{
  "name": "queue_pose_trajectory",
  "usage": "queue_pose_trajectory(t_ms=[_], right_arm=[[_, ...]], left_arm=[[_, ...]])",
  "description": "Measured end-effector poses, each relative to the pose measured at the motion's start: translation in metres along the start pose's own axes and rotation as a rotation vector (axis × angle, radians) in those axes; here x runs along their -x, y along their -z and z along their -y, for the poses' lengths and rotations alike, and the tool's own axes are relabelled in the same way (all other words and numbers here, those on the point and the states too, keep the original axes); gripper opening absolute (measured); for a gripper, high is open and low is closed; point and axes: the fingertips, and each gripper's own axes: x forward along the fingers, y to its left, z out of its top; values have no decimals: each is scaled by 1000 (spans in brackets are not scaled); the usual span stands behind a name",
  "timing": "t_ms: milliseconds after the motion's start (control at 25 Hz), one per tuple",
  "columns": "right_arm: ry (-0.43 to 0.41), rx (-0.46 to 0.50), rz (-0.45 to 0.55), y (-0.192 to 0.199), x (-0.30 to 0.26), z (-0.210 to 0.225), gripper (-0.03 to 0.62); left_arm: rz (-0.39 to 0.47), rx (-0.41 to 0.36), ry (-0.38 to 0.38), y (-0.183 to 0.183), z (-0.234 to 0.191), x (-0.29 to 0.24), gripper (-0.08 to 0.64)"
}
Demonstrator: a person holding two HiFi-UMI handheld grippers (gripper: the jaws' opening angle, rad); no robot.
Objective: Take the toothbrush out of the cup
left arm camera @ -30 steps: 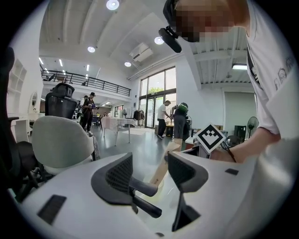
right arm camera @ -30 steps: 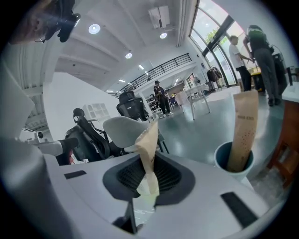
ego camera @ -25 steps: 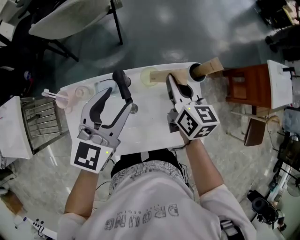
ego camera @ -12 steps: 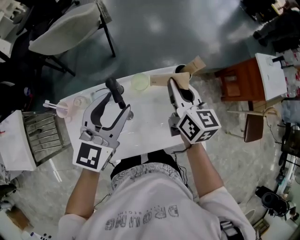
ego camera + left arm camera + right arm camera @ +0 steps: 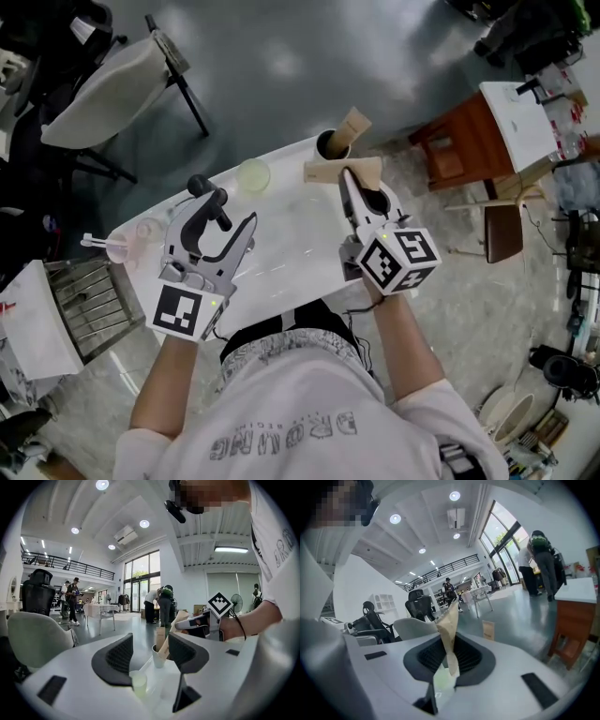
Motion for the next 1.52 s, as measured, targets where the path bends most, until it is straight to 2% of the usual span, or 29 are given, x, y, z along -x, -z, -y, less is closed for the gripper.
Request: queue_pose_trajectory(t_ms=[160, 840, 1520], right_arm=[[40, -8, 18, -3, 19, 15, 51], [130, -29, 77, -19, 81, 62, 49], [175, -48, 87, -27, 104, 100, 49]], left_arm=[[3, -17, 38, -4, 11, -10, 247], [32, -48, 110, -23, 55, -46, 247], [11, -56, 151, -22, 74, -88, 247]])
